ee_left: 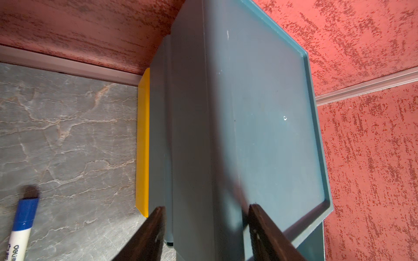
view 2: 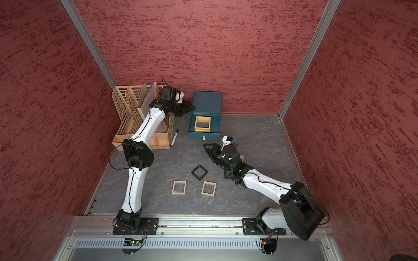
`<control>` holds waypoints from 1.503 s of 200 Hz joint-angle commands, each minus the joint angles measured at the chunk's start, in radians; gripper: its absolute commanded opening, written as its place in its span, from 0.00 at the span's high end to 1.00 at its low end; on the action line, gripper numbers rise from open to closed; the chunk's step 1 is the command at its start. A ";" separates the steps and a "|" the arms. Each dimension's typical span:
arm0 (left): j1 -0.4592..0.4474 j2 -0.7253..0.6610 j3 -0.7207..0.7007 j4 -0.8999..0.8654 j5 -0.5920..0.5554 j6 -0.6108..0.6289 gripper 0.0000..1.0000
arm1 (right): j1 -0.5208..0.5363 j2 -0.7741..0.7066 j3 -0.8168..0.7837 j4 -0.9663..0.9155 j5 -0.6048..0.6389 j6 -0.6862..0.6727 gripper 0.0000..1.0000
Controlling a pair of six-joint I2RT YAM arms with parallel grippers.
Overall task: Place the brooch boxes into the drawer by color
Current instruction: Close the drawer in the storage box.
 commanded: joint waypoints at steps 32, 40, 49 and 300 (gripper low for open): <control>0.003 0.014 -0.014 -0.034 -0.032 0.032 0.39 | 0.007 0.180 0.064 0.311 0.091 0.127 0.55; 0.003 0.015 -0.014 -0.036 -0.033 0.035 0.39 | 0.007 0.193 0.065 0.328 0.101 0.132 0.56; 0.003 0.016 -0.014 -0.037 -0.033 0.036 0.39 | 0.007 0.207 0.062 0.342 0.120 0.144 0.56; -0.002 0.013 -0.014 -0.049 -0.036 0.036 0.41 | -0.047 0.317 0.156 0.340 0.145 0.177 1.00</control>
